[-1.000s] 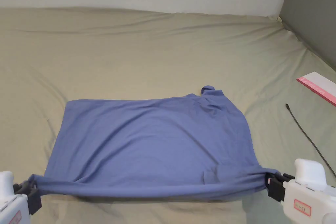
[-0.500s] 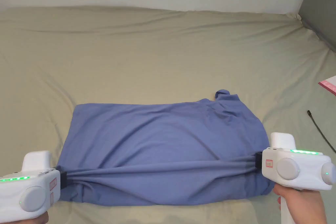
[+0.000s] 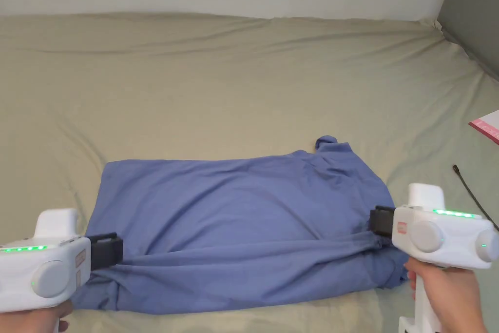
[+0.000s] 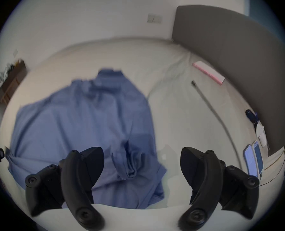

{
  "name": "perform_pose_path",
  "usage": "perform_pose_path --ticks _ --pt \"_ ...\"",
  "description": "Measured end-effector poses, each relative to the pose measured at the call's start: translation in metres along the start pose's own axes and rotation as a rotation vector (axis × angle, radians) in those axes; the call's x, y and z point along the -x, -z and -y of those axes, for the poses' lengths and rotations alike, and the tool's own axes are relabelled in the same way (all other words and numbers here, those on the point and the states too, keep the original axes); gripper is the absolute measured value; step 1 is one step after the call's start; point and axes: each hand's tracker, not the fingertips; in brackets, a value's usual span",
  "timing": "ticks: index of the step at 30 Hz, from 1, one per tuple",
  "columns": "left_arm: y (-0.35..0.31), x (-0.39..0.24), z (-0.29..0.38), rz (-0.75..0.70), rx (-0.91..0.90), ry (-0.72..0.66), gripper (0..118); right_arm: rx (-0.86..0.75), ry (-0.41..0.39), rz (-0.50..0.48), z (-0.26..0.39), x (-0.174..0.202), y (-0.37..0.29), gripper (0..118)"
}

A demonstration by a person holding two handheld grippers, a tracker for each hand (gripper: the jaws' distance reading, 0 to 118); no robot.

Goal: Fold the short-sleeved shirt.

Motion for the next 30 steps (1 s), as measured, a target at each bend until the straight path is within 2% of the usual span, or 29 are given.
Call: perform_pose_path --ticks 1,5,8,10,12,13,14,15,16,18,23,30 --pt "-0.016 -0.002 -0.007 -0.009 -0.070 -0.003 115 -0.045 -0.016 -0.002 -0.007 0.000 -0.022 99" --pt "-0.083 -0.010 -0.030 0.008 -0.294 -0.004 114 -0.287 -0.102 -0.026 -0.029 0.010 -0.112 99" --pt "-0.135 -0.021 -0.040 0.021 -0.447 -0.001 114 -0.475 -0.193 -0.043 -0.029 0.028 -0.184 99" --pt "-0.161 -0.027 -0.044 0.028 -0.524 0.005 107 -0.559 -0.237 -0.034 -0.025 0.041 -0.220 99" --pt "-0.187 -0.036 -0.042 0.021 -0.596 0.015 78 -0.611 -0.255 -0.061 -0.020 0.053 -0.250 87" --pt "-0.197 -0.041 -0.040 0.011 -0.623 0.019 58 -0.639 -0.266 -0.067 -0.016 0.059 -0.260 75" --pt "-0.204 -0.046 -0.040 -0.001 -0.643 0.027 33 -0.652 -0.276 -0.078 -0.013 0.065 -0.268 46" --pt "-0.212 -0.051 -0.038 -0.008 -0.659 0.037 21 -0.659 -0.283 -0.086 -0.010 0.070 -0.276 20" --pt "-0.218 -0.054 -0.037 -0.008 -0.673 0.053 17 -0.670 -0.290 -0.091 -0.007 0.076 -0.283 6" --pt "-0.226 -0.061 -0.036 -0.009 -0.693 0.076 0 -0.689 -0.302 -0.098 -0.001 0.083 -0.286 2" --pt "-0.238 -0.069 -0.039 0.007 -0.716 0.094 0 -0.673 -0.358 -0.122 0.006 0.094 -0.286 2" --pt "-0.224 -0.061 -0.038 0.009 -0.658 0.106 0 -0.663 -0.377 -0.110 0.014 0.089 -0.274 2"
